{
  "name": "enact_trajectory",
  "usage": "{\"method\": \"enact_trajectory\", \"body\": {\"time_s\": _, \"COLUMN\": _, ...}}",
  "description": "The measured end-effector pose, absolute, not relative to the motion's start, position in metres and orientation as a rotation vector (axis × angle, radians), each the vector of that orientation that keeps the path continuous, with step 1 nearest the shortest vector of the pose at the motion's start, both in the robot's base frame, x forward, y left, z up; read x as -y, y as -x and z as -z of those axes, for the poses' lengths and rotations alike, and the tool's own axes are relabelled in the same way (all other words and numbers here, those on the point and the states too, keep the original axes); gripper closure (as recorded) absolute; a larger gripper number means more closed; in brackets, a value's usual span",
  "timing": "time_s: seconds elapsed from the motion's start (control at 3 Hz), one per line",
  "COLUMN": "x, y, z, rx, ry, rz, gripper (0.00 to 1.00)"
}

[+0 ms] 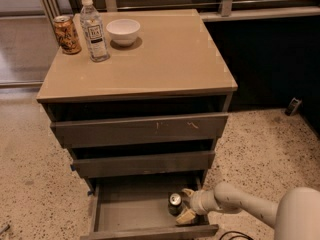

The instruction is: Pick green can from bottom drawer and place on counter

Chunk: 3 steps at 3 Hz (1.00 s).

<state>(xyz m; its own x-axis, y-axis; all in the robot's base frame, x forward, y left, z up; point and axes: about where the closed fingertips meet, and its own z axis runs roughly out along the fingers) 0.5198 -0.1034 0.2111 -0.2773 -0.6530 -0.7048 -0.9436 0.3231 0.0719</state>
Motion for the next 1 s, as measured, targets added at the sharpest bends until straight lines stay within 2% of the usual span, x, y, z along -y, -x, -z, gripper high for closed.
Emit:
{"method": "enact_trajectory", "body": {"time_s": 0.67, "x": 0.0854, "y": -0.5428, "z": -0.1908, "rx": -1.990, "ry": 1.361, "rz": -0.673, "gripper": 0.21}}
{"method": "enact_trajectory", "body": {"time_s": 1.0, "x": 0.0854, "y": -0.5431, "z": -0.1905, "rx": -1.990, "ry": 1.360, "rz": -0.673, "gripper": 0.47}}
